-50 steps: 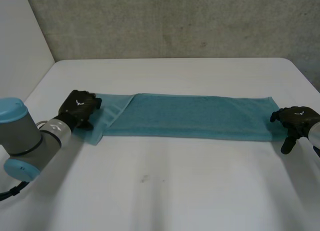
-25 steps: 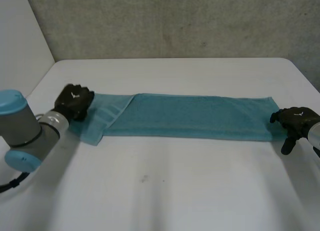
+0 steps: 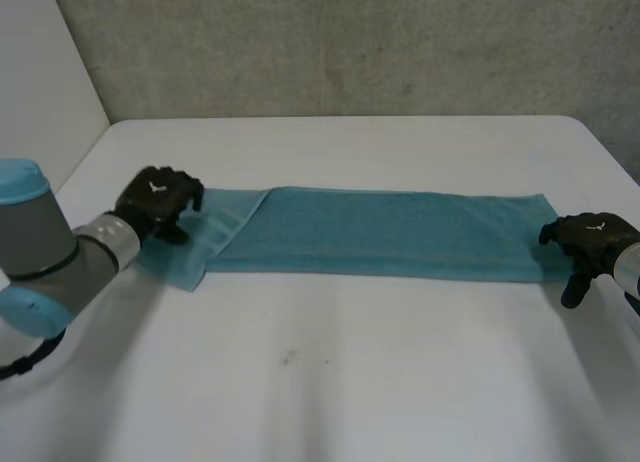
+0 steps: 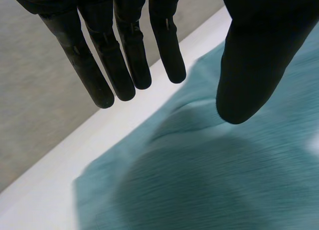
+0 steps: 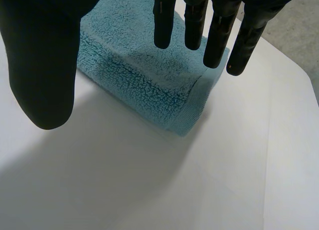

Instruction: Fold the laundry

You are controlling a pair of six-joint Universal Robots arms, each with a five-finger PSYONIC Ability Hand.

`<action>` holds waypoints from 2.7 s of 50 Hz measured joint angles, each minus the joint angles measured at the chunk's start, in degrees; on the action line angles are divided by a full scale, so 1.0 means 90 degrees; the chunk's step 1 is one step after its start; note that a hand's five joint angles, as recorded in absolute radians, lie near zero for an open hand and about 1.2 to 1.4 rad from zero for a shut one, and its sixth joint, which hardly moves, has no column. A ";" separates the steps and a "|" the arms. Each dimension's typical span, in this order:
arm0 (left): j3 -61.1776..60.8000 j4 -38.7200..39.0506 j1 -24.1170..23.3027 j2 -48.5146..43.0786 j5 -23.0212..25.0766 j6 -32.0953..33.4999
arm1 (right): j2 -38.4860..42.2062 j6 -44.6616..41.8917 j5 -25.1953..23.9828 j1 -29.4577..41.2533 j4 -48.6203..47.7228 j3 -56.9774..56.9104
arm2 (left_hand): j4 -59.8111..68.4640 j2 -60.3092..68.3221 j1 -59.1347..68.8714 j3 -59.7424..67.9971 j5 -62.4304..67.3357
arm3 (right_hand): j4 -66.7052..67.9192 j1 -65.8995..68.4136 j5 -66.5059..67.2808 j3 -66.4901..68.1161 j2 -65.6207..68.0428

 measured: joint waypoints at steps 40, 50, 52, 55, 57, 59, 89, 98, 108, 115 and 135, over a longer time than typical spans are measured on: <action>-0.1072 0.1288 -0.0001 -0.0321 -0.0002 0.1437 | 0.0048 -0.0074 0.0016 0.0026 0.0004 0.0080 | 0.0515 0.0506 0.0473 0.0458 0.0515 | 0.0000 0.0074 -0.0006 -0.0001 0.0001; -0.0882 0.1277 -0.0002 -0.0415 -0.0026 0.1417 | 0.0083 -0.0215 0.0079 0.0057 0.0010 0.0103 | 0.2988 0.2972 0.2415 0.2905 0.2601 | 0.0000 0.0074 -0.0007 -0.0001 0.0001; -0.0851 0.1279 0.0001 -0.0300 -0.0043 0.1369 | 0.0086 -0.0222 0.0081 0.0059 0.0010 0.0103 | 0.3016 0.3009 0.2415 0.2937 0.2601 | 0.0000 0.0074 -0.0007 -0.0001 0.0001; -0.0731 0.1293 0.0016 -0.0077 -0.0068 0.1158 | 0.0086 -0.0224 0.0081 0.0061 0.0010 0.0103 | 0.3016 0.3016 0.2415 0.2938 0.2601 | 0.0000 0.0074 -0.0007 -0.0001 0.0001; -0.0591 0.1307 0.0028 0.0000 -0.0083 0.0938 | 0.0086 -0.0223 0.0081 0.0064 0.0010 0.0102 | 0.3016 0.3019 0.2415 0.2941 0.2600 | 0.0000 0.0074 -0.0007 -0.0001 0.0001; -0.0311 0.1319 0.0050 0.0049 -0.0107 0.0532 | 0.0086 -0.0223 0.0082 0.0067 0.0010 0.0102 | 0.3017 0.3023 0.2415 0.2955 0.2633 | 0.0000 0.0074 -0.0007 0.0000 0.0001; 0.2353 0.0965 0.0595 -0.2062 -0.0326 0.0292 | 0.0193 -0.0220 0.0095 0.0175 0.0057 0.0113 | -0.2704 -0.2707 -0.2679 -0.2713 -0.2723 | 0.0000 0.0074 -0.0006 0.0000 0.0001; 0.1146 0.1196 0.0526 -0.0743 -0.0264 0.0463 | 0.0151 -0.0219 0.0091 0.0177 0.0059 0.0144 | -0.2348 -0.2347 -0.2339 -0.2380 -0.2310 | 0.0001 0.0074 -0.0007 0.0000 0.0001; 0.1360 0.0846 0.0563 -0.1253 -0.0131 0.0570 | 0.0128 -0.0219 0.0085 0.0177 0.0059 0.0155 | -0.2006 -0.2048 -0.2092 -0.2059 -0.1967 | 0.0000 0.0074 -0.0007 -0.0001 0.0001; 0.1874 0.0608 0.0613 -0.1831 -0.0123 0.1007 | 0.0155 -0.0224 0.0090 0.0176 0.0056 0.0145 | -0.2006 -0.2048 -0.2092 -0.2059 -0.1967 | 0.0000 0.0074 -0.0007 -0.0001 0.0001; 0.3196 0.1411 0.0681 -0.2423 -0.1480 0.1058 | 0.0141 -0.0222 0.0209 0.0187 0.0059 0.0157 | -0.1848 -0.1898 -0.1904 -0.1903 -0.1820 | 0.0001 0.0060 -0.0004 0.0001 0.0000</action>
